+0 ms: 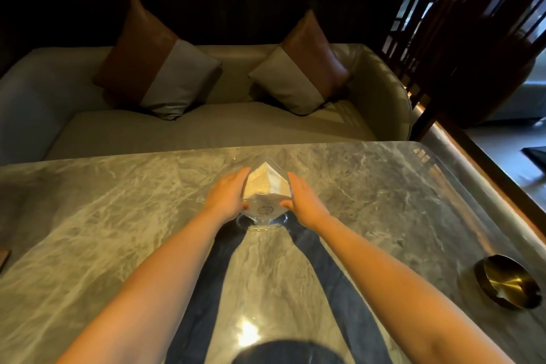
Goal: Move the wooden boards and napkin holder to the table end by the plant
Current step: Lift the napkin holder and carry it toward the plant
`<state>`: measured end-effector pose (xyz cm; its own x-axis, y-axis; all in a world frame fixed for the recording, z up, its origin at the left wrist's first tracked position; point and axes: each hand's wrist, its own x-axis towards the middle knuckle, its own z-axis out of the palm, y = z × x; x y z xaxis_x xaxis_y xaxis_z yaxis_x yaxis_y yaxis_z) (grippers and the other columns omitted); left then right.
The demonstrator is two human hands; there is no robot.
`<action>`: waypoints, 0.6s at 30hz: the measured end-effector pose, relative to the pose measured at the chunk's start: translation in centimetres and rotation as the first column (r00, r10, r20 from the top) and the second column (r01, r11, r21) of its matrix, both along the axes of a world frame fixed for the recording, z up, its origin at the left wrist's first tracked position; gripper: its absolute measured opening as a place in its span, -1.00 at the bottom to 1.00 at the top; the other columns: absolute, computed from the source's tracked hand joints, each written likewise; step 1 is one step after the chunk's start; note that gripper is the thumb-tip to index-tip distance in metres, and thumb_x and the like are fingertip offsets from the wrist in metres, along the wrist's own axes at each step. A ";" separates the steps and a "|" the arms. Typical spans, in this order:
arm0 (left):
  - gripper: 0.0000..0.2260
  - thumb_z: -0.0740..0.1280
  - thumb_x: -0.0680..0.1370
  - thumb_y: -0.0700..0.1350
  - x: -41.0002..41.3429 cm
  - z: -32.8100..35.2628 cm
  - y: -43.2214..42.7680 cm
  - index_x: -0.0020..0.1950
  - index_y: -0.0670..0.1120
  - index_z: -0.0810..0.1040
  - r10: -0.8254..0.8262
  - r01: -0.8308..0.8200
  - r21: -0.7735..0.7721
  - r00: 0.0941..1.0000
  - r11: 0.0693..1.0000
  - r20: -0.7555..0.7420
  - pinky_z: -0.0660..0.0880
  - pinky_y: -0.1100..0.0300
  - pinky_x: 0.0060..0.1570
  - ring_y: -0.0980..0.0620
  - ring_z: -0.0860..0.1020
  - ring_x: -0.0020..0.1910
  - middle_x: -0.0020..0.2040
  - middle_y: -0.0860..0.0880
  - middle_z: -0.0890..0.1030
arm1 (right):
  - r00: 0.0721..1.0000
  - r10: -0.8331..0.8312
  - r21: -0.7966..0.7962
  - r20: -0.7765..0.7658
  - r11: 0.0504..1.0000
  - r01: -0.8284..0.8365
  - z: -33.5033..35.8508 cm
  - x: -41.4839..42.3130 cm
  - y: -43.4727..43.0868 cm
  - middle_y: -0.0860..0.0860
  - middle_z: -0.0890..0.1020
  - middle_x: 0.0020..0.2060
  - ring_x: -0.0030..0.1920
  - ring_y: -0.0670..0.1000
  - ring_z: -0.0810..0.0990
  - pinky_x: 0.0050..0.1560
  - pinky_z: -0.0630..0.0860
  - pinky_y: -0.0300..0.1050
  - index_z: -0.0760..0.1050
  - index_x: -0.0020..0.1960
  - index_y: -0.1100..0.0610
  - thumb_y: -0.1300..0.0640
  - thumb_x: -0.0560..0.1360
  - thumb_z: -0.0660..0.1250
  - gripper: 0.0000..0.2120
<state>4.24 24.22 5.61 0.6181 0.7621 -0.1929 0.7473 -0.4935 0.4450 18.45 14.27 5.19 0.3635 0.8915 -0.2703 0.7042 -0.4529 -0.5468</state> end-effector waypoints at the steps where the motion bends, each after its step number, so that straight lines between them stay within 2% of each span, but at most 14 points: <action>1: -0.24 0.46 0.39 -0.22 -0.6 0.0 -0.2 0.48 -0.03 0.14 0.004 -0.004 -0.012 1.000 1.000 0.004 0.39 -0.05 0.28 -0.18 0.37 0.35 0.40 -0.17 0.39 | 1.000 0.010 -0.008 0.003 1.000 -0.010 0.1 -0.4 -0.1 0.21 0.31 0.41 0.39 0.20 0.33 0.37 0.32 0.04 0.10 0.50 0.20 0.19 0.53 0.30 -0.38; 7: -0.28 0.47 0.38 -0.22 -6.0 0.9 -1.6 0.45 -0.02 0.20 0.068 -0.064 -0.065 0.996 0.996 0.052 0.44 -0.02 0.21 -0.17 0.41 0.30 0.35 -0.17 0.43 | 0.997 0.079 -0.030 -0.023 0.996 -0.079 1.7 -4.6 -0.4 0.22 0.40 0.33 0.31 0.19 0.42 0.31 0.39 0.04 0.24 0.41 0.22 0.21 0.49 0.36 -0.45; 13: -0.26 0.50 0.36 -0.17 -14.4 3.6 -1.6 0.44 0.01 0.20 0.174 -0.174 -0.002 0.984 0.985 0.042 0.49 -0.07 0.15 -0.17 0.45 0.26 0.31 -0.15 0.48 | 0.974 0.226 -0.006 0.020 0.974 -0.226 4.9 -11.9 1.7 0.21 0.36 0.40 0.38 0.18 0.36 0.39 0.31 0.00 0.18 0.45 0.23 0.19 0.48 0.38 -0.37; 18: -0.27 0.51 0.35 -0.12 -23.6 6.8 -1.0 0.42 0.00 0.22 0.294 -0.296 0.063 0.955 0.953 0.042 0.47 -0.07 0.19 -0.20 0.45 0.27 0.32 -0.17 0.48 | 0.928 0.369 0.050 0.044 0.927 -0.371 7.7 -20.0 4.6 0.19 0.32 0.44 0.43 0.17 0.32 0.42 0.28 -0.01 0.15 0.48 0.20 0.16 0.47 0.39 -0.32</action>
<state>-19.41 23.26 12.39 0.3687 0.9220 -0.1186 0.8501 -0.2827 0.4444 -1.54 18.90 12.87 0.0125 0.9778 -0.2090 0.8343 -0.1254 -0.5368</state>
